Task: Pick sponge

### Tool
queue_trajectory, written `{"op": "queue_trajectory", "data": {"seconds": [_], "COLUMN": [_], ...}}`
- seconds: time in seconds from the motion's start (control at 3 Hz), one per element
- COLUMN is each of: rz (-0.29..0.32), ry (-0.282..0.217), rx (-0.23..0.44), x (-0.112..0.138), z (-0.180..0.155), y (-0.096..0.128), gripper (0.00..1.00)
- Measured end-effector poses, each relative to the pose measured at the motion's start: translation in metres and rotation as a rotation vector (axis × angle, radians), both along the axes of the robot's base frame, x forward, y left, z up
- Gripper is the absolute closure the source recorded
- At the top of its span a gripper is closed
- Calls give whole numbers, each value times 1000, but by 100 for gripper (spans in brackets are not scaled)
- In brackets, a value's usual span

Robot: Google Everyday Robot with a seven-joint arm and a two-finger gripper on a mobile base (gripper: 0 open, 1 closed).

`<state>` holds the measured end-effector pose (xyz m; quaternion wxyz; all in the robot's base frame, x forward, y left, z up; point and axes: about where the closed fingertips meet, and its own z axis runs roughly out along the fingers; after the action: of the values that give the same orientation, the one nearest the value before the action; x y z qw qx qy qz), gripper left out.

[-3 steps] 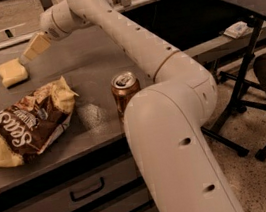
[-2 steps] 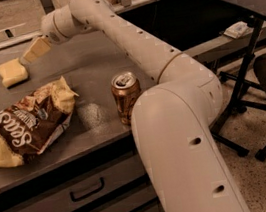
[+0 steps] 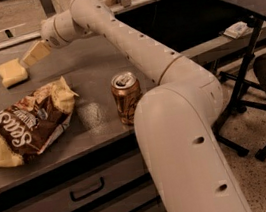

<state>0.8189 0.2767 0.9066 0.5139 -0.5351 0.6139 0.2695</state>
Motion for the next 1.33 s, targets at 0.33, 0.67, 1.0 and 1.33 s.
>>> {"op": "queue_trajectory", "data": {"seconds": [0.33,0.67,1.0,1.33], "rz": [25,45,77,97], "ry": [12,17,13,15], "rx": [2,-7,-48,-73], "x": [0,-1,-11,-20], "z": [-7,-13,-19,-25], "y": [5,9,14,17], "gripper": [0,0,0,0]}}
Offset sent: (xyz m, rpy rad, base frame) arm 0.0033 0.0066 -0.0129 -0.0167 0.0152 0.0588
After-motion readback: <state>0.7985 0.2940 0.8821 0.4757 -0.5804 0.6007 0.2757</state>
